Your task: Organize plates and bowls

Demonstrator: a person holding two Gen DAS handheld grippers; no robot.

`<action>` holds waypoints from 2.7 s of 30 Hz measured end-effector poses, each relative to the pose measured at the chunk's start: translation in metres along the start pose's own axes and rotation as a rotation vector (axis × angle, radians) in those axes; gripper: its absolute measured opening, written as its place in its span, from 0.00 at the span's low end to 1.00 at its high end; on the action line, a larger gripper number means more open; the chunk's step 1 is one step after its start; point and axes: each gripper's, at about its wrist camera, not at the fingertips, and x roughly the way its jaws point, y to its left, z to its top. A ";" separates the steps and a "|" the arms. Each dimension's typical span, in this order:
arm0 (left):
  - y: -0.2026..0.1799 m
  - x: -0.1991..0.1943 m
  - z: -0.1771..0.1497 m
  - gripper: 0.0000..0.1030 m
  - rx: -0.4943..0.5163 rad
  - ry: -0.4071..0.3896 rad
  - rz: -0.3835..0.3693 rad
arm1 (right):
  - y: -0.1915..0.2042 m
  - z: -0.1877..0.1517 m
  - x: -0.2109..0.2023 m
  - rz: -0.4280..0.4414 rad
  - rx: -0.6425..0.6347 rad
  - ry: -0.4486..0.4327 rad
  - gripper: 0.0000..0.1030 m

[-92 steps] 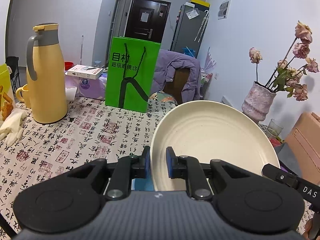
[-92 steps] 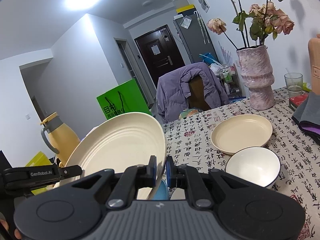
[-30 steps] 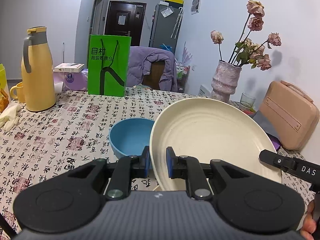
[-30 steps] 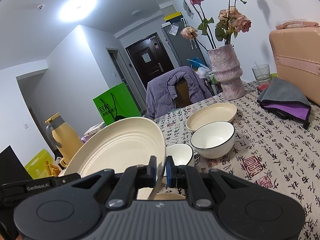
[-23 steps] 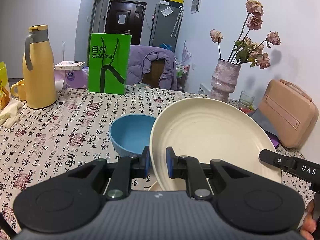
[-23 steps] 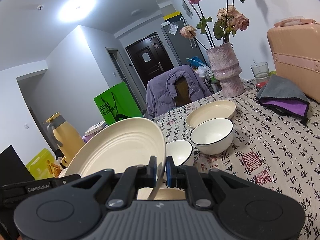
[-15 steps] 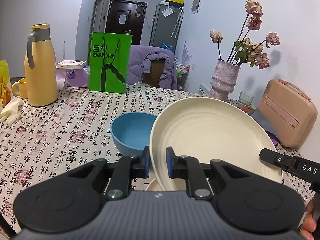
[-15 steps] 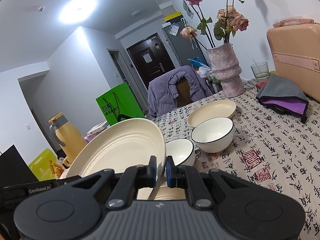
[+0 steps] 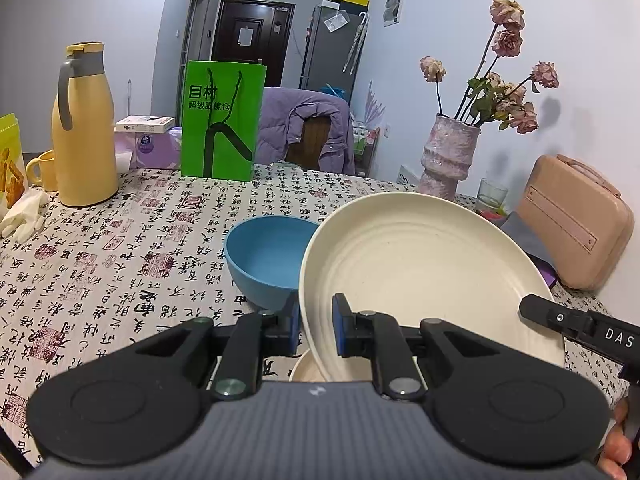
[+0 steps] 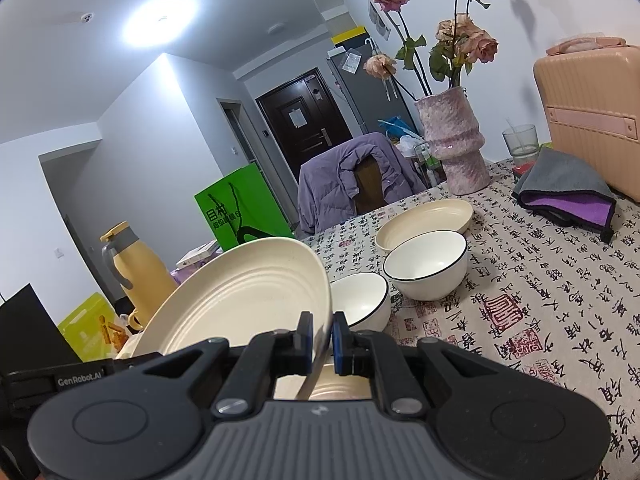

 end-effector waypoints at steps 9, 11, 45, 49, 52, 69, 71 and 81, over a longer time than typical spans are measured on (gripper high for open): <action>0.000 0.002 -0.007 0.15 0.004 0.004 -0.002 | -0.002 -0.006 -0.001 -0.009 0.002 0.008 0.10; 0.001 0.003 -0.008 0.15 0.004 0.009 -0.005 | -0.003 -0.008 -0.001 -0.010 0.007 0.011 0.10; 0.007 0.027 -0.034 0.15 0.018 0.084 -0.025 | -0.021 -0.030 0.013 -0.039 0.015 0.056 0.10; 0.008 0.031 -0.037 0.15 0.016 0.096 -0.026 | -0.022 -0.032 0.015 -0.043 0.011 0.061 0.10; 0.010 0.033 -0.038 0.15 0.017 0.102 -0.026 | -0.023 -0.032 0.018 -0.045 0.009 0.067 0.10; 0.010 0.041 -0.042 0.16 0.028 0.122 -0.021 | -0.025 -0.035 0.026 -0.054 -0.001 0.088 0.10; 0.010 0.042 -0.042 0.16 0.030 0.122 -0.021 | -0.025 -0.035 0.027 -0.055 -0.003 0.089 0.10; 0.014 0.044 -0.045 0.16 0.031 0.130 -0.020 | -0.023 -0.038 0.030 -0.068 -0.019 0.105 0.10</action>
